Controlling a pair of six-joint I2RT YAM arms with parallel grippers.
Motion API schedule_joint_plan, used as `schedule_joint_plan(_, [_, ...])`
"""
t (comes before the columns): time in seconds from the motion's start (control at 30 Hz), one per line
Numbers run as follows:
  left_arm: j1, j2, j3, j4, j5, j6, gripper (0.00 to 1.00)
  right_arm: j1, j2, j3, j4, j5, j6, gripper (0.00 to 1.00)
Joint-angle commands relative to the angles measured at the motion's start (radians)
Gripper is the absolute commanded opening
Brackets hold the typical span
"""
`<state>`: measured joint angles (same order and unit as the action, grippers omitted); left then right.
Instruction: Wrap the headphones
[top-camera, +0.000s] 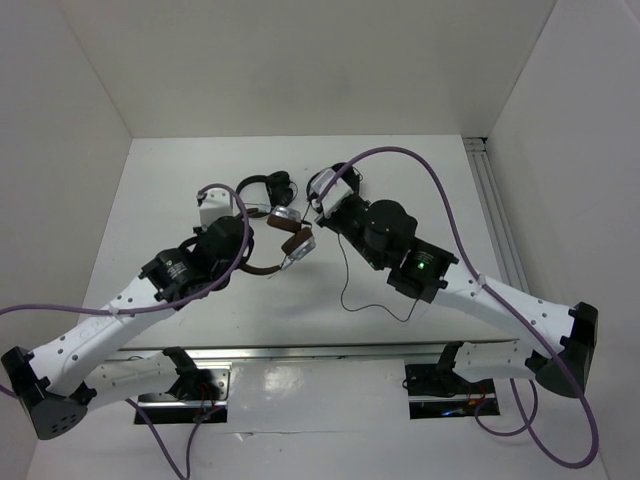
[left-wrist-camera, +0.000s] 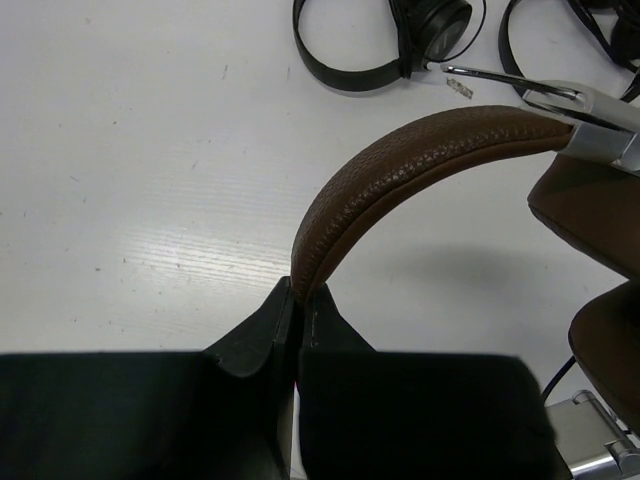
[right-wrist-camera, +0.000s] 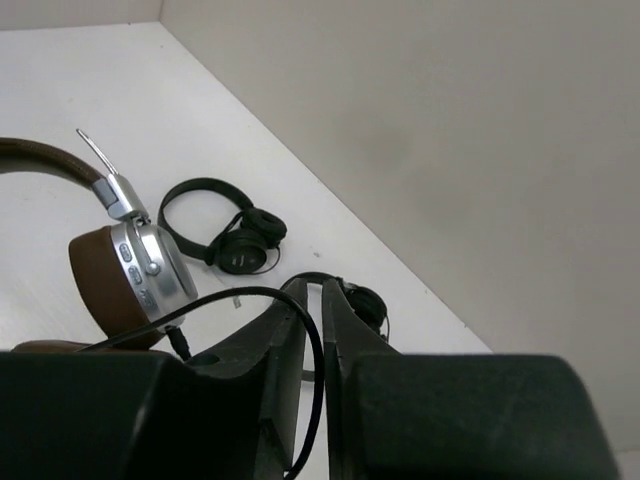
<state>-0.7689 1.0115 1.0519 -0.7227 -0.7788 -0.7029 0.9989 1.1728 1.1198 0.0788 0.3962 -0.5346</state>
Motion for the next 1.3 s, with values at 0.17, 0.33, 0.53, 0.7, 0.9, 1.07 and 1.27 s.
schedule_joint_plan(0.17, [-0.009,-0.039,0.042,0.011,0.022,0.023,0.00,-0.080,0.014,-0.038,0.153,-0.028,0.007,0.28])
schedule_joint_plan(0.33, [-0.018,-0.048,0.033,0.011,0.064,0.062,0.00,-0.212,0.014,-0.048,0.162,-0.141,0.067,0.32])
schedule_joint_plan(0.53, [-0.018,-0.057,0.033,0.011,0.064,0.062,0.00,-0.302,0.024,-0.008,0.138,-0.195,0.102,0.36])
schedule_joint_plan(0.7, [-0.018,-0.057,0.033,0.011,0.055,0.062,0.00,-0.312,0.045,0.041,0.102,-0.244,0.102,0.19])
schedule_joint_plan(0.9, [-0.018,-0.027,0.023,0.011,0.055,0.062,0.00,-0.312,0.045,0.109,0.073,-0.316,0.090,0.00])
schedule_joint_plan(1.07, [-0.070,-0.004,0.013,0.123,0.150,0.173,0.00,-0.312,0.091,0.219,0.029,-0.399,0.036,0.00])
schedule_joint_plan(1.27, [-0.129,0.015,0.034,0.209,0.356,0.345,0.00,-0.332,0.136,0.265,0.001,-0.617,0.027,0.00])
